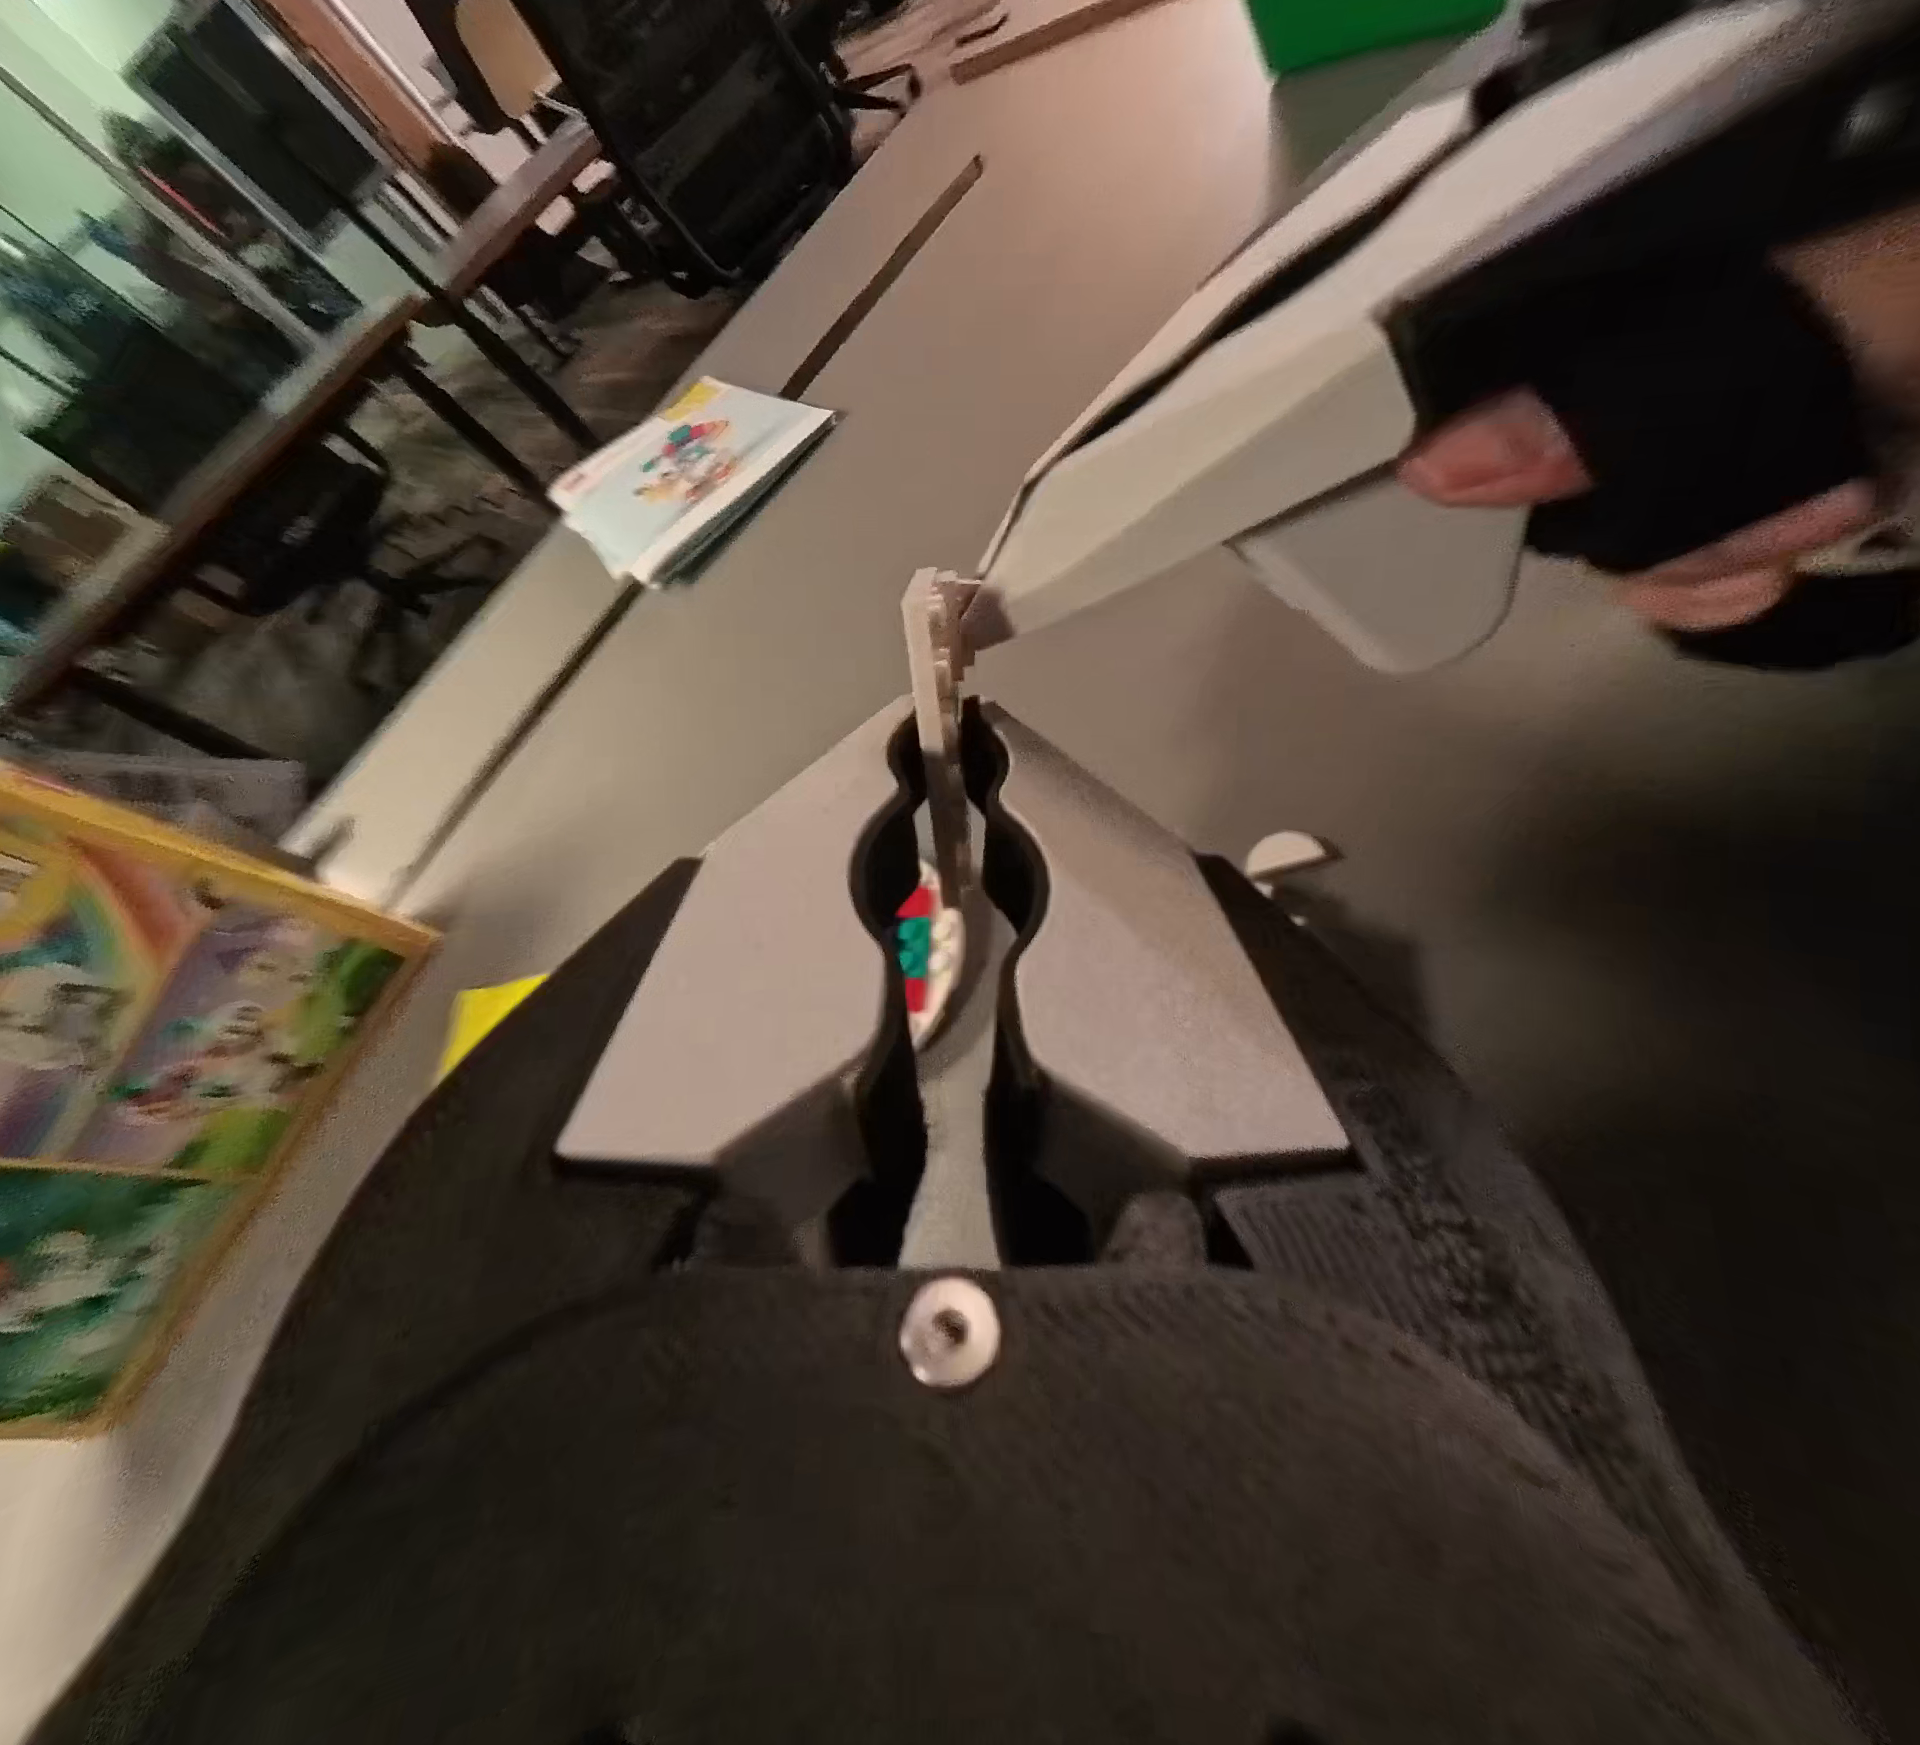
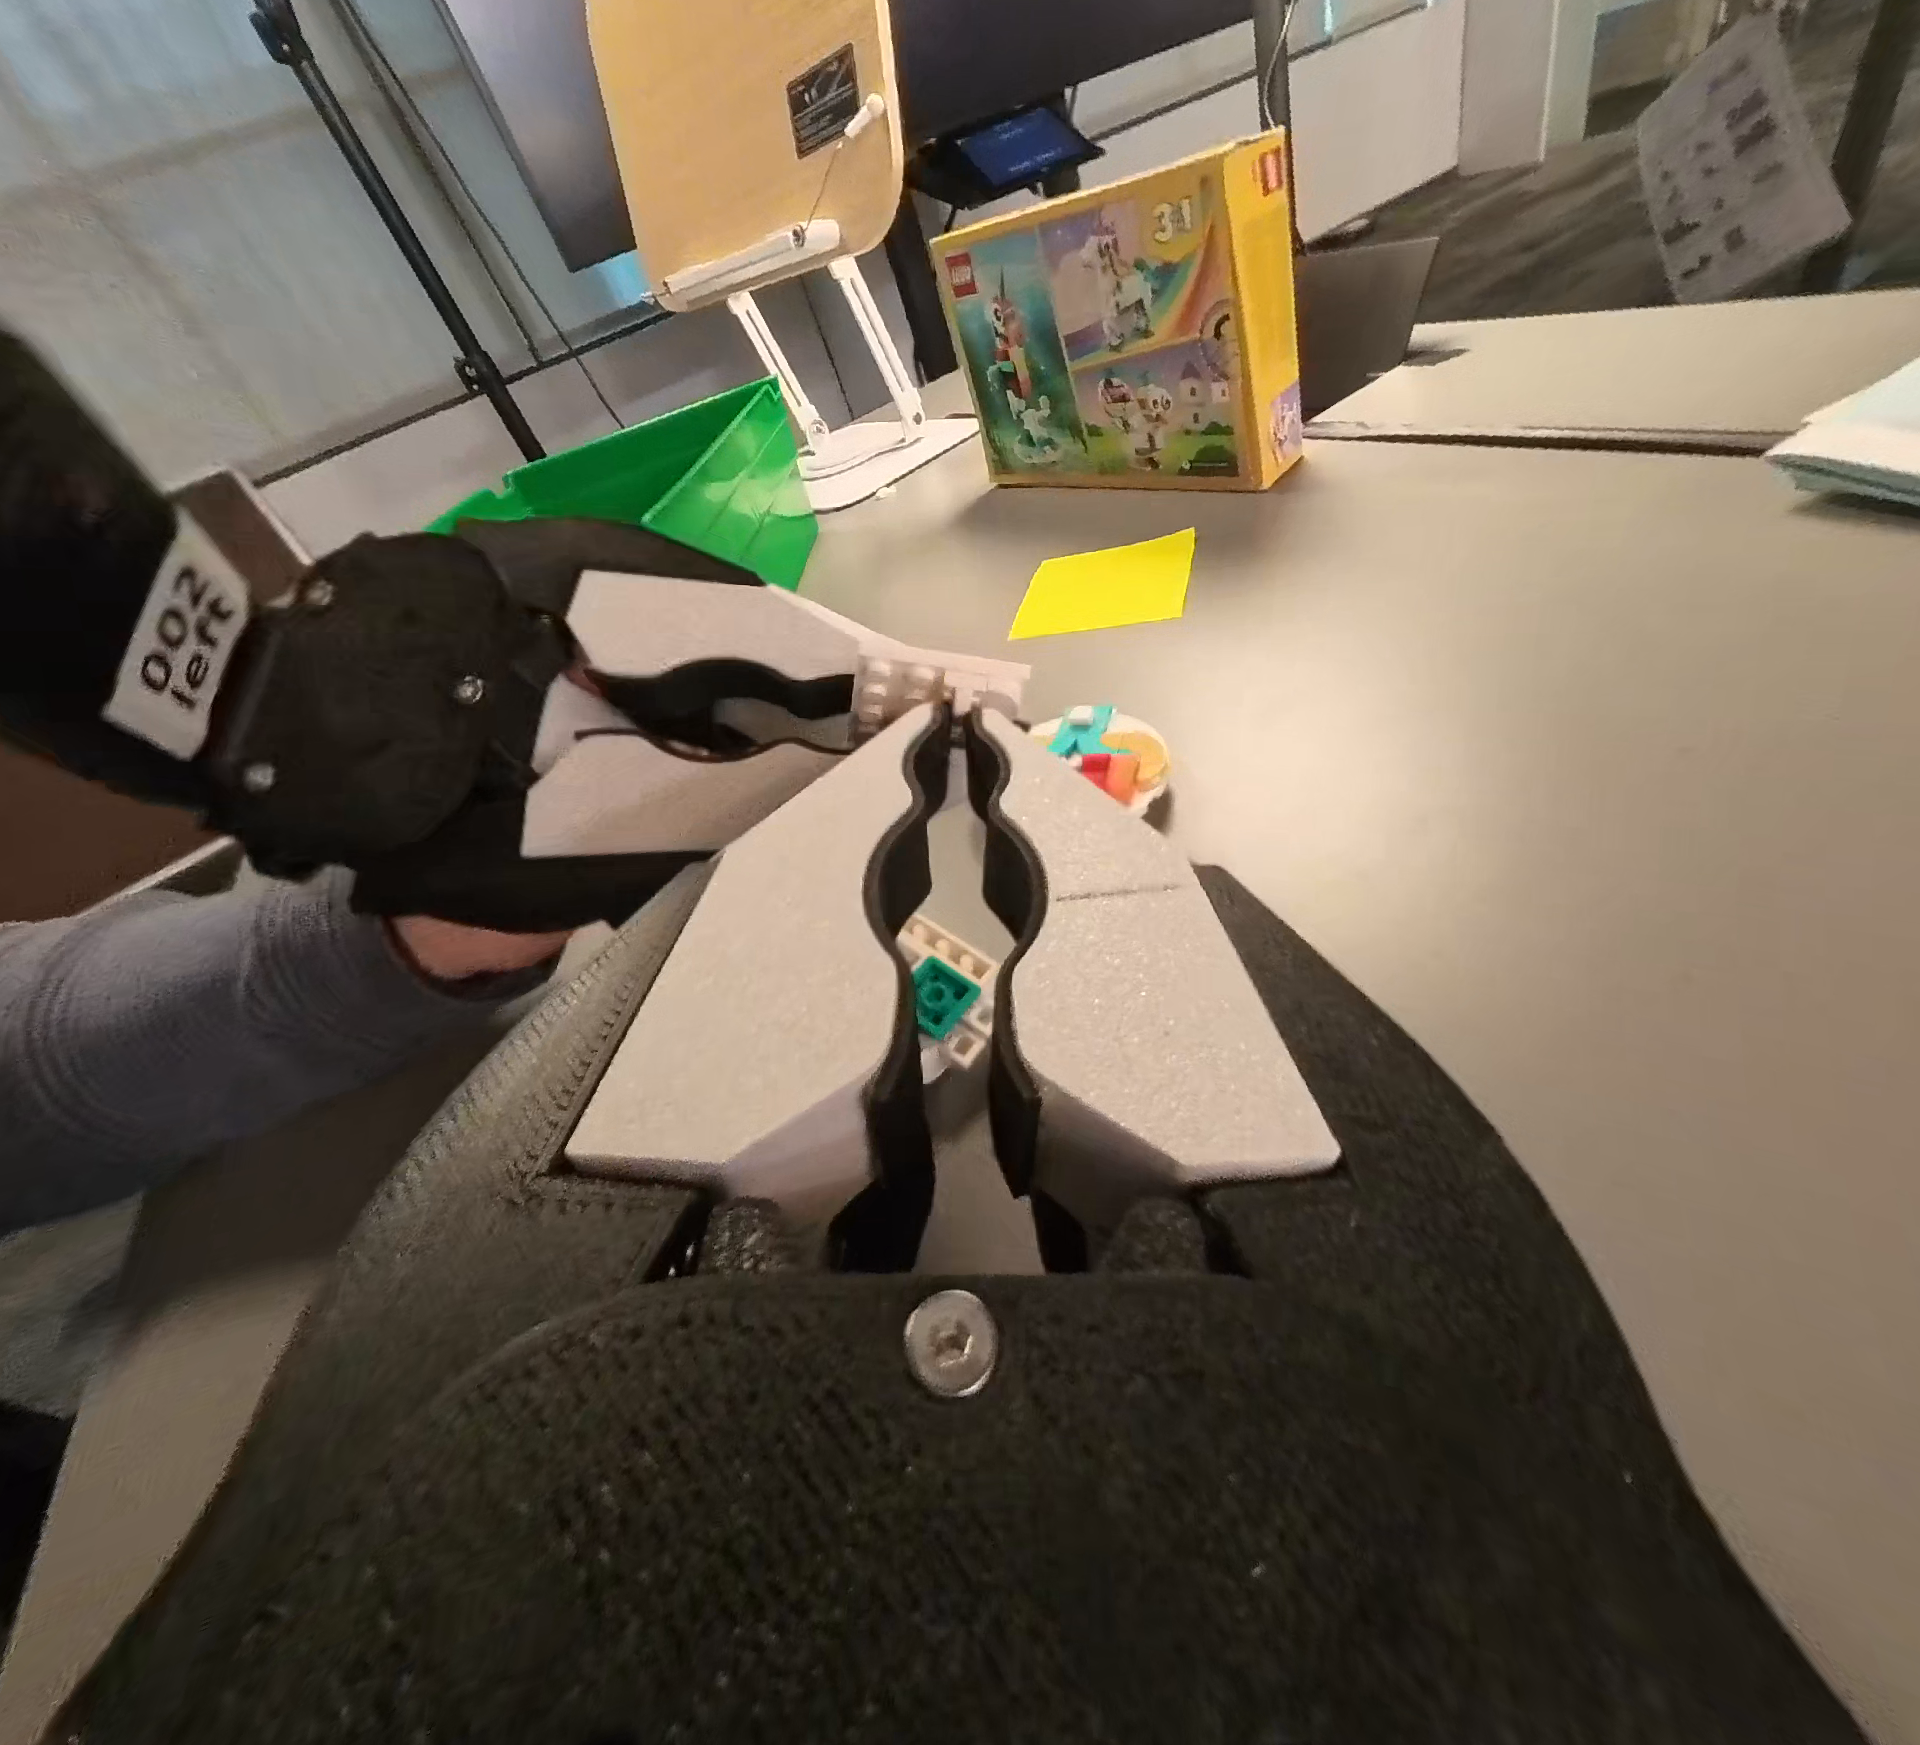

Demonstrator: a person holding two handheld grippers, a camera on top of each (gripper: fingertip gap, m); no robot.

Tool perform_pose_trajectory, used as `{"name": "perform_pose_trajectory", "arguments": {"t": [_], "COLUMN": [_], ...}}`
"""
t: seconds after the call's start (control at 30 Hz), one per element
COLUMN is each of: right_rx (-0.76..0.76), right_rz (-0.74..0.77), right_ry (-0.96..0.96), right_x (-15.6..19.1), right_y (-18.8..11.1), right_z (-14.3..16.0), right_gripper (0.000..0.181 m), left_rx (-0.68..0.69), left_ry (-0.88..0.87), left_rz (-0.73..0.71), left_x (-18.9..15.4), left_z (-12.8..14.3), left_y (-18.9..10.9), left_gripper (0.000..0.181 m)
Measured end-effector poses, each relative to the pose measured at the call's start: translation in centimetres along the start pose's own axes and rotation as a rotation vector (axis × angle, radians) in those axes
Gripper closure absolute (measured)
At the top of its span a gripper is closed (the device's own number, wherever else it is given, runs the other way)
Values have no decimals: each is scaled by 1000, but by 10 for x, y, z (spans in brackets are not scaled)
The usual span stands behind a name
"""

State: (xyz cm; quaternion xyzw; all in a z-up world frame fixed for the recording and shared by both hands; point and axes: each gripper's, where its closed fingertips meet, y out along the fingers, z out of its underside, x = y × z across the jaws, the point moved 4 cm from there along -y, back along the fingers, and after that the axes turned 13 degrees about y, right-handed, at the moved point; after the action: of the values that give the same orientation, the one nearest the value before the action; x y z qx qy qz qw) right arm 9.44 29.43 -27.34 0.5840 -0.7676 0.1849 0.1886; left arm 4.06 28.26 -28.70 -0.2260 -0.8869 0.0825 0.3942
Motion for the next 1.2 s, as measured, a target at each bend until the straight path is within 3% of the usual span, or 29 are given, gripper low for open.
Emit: {"name": "perform_pose_trajectory", "arguments": {"t": [0.07,0.13,0.2,0.27,0.4,0.47,0.5,0.6,0.77,0.97,1.2], "right_rx": [31,71,98,165,101,58,36,7,82,161,157], "right_rz": [16,40,35,64,83,131,177,264,304,289,458], "right_ry": [-7,-85,-120,-154,-211,-413,-546,-876,-1160,-1243,-1442], "right_x": [-1,0,1,-4,-5,1,3,12,14,12,16], "right_y": [-1,-1,1,1,2,1,1,0,1,-1,2], "right_z": [2,6,9,18,10,4,1,0,8,16,17], "right_gripper": [181,181,181,181,181,179,162,146,159,169,170], "left_rx": [38,56,46,66,6,-25,-33,-61,-65,-52,-68], "left_ry": [115,117,56,54,-141,-197,-247,-344,-330,-301,-462], "left_rz": [-42,-38,-14,-105,-63,23,76,200,318,368,368], "left_x": [-1,-1,1,17,31,21,17,9,-6,-14,-10], "left_z": [1,3,4,9,17,13,11,8,4,4,3], "left_y": [0,0,-1,-6,-14,-11,-8,-7,-6,-5,-4], "left_gripper": [178,178,178,178,178,178,178,178,178,178,178]}}
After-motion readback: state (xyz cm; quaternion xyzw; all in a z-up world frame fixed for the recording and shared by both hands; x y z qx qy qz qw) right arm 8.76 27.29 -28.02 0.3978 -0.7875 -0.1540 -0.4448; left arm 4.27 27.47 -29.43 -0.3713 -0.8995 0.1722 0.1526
